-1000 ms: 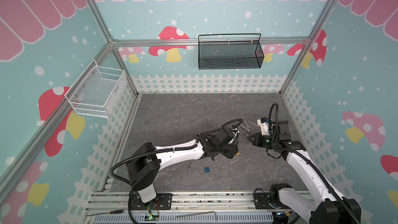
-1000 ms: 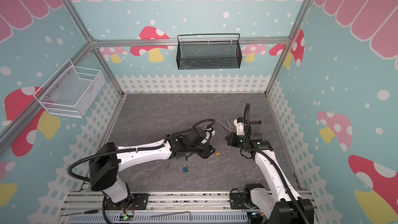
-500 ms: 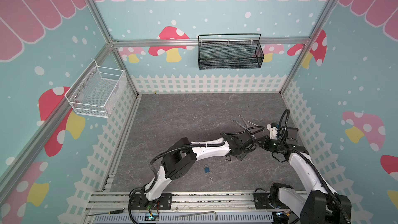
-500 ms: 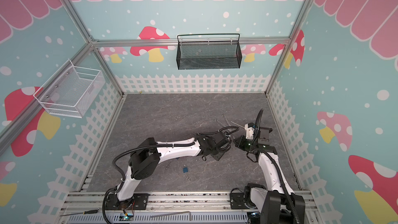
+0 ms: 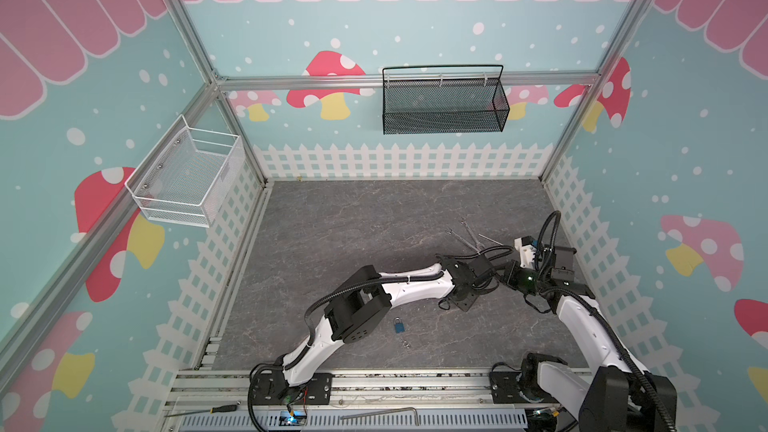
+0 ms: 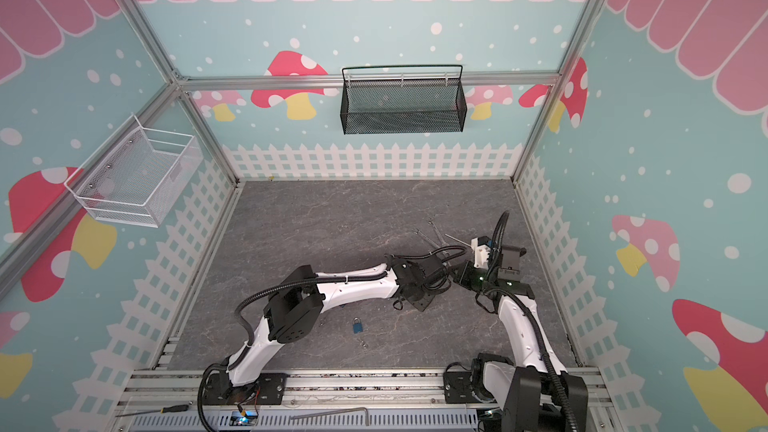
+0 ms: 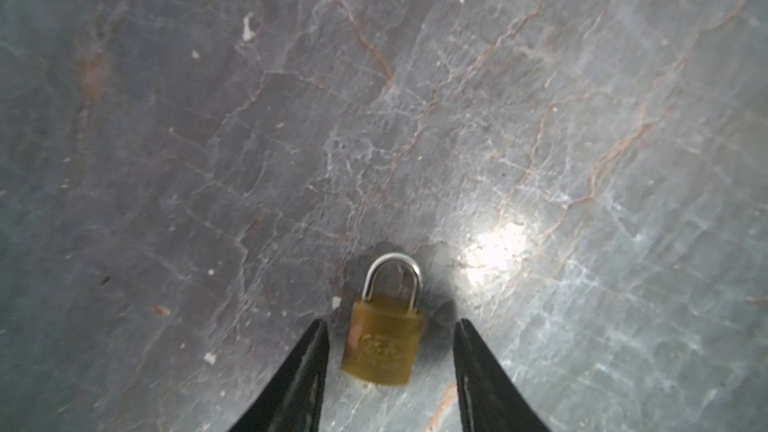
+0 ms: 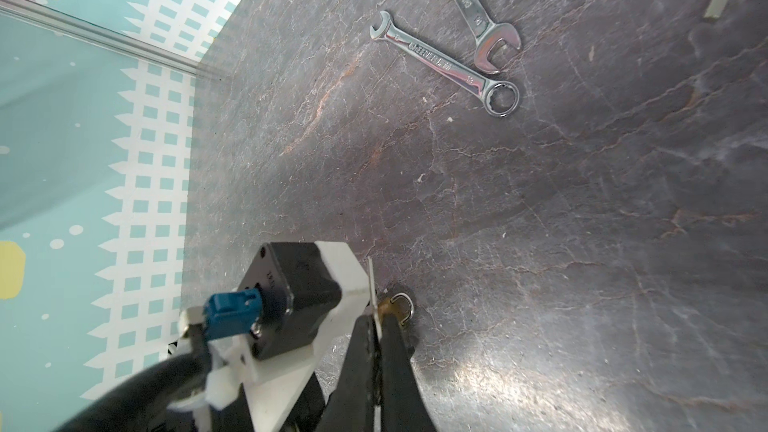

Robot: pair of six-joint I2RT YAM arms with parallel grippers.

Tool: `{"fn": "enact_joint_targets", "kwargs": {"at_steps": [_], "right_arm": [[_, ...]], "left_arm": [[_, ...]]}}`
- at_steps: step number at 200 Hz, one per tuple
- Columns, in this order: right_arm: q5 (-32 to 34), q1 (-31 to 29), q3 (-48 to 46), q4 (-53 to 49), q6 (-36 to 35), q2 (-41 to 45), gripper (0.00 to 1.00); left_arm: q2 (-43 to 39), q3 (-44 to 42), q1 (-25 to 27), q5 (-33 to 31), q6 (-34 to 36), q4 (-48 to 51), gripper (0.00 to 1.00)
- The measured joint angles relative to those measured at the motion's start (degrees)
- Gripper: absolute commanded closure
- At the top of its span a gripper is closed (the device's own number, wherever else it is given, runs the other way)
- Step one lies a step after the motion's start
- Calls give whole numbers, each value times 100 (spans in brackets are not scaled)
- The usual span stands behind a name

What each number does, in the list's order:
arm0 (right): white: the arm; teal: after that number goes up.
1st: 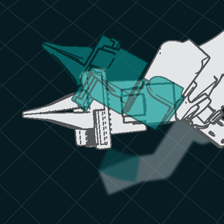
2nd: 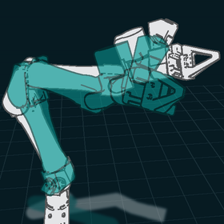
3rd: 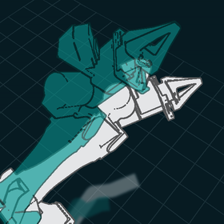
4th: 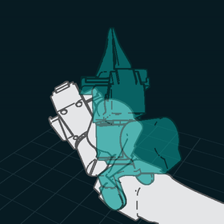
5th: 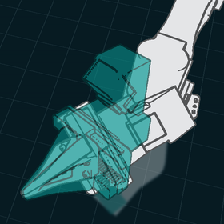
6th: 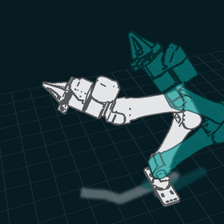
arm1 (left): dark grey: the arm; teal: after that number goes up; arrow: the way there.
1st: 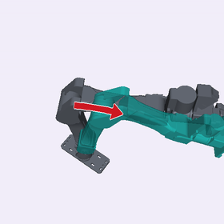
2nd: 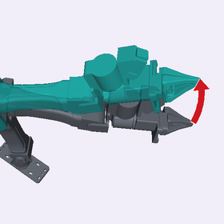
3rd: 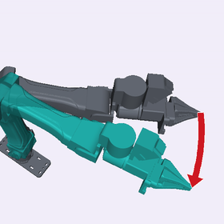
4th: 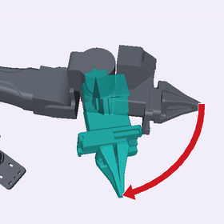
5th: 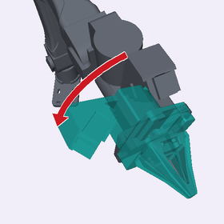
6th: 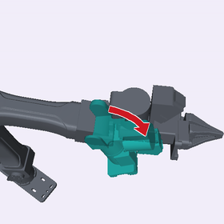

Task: Unlock with the key
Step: 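Close the left gripper on the brass padlock and lift it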

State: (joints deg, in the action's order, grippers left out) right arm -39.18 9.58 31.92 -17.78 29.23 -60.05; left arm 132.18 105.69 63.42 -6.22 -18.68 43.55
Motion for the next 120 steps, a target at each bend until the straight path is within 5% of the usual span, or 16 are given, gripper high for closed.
{"fn": "enact_joint_targets", "kwargs": {"at_steps": [120], "right_arm": [[-79,17,-59,116,48,2,100]], "left_arm": [[251,431,11,-44,-302,315,63]]}}
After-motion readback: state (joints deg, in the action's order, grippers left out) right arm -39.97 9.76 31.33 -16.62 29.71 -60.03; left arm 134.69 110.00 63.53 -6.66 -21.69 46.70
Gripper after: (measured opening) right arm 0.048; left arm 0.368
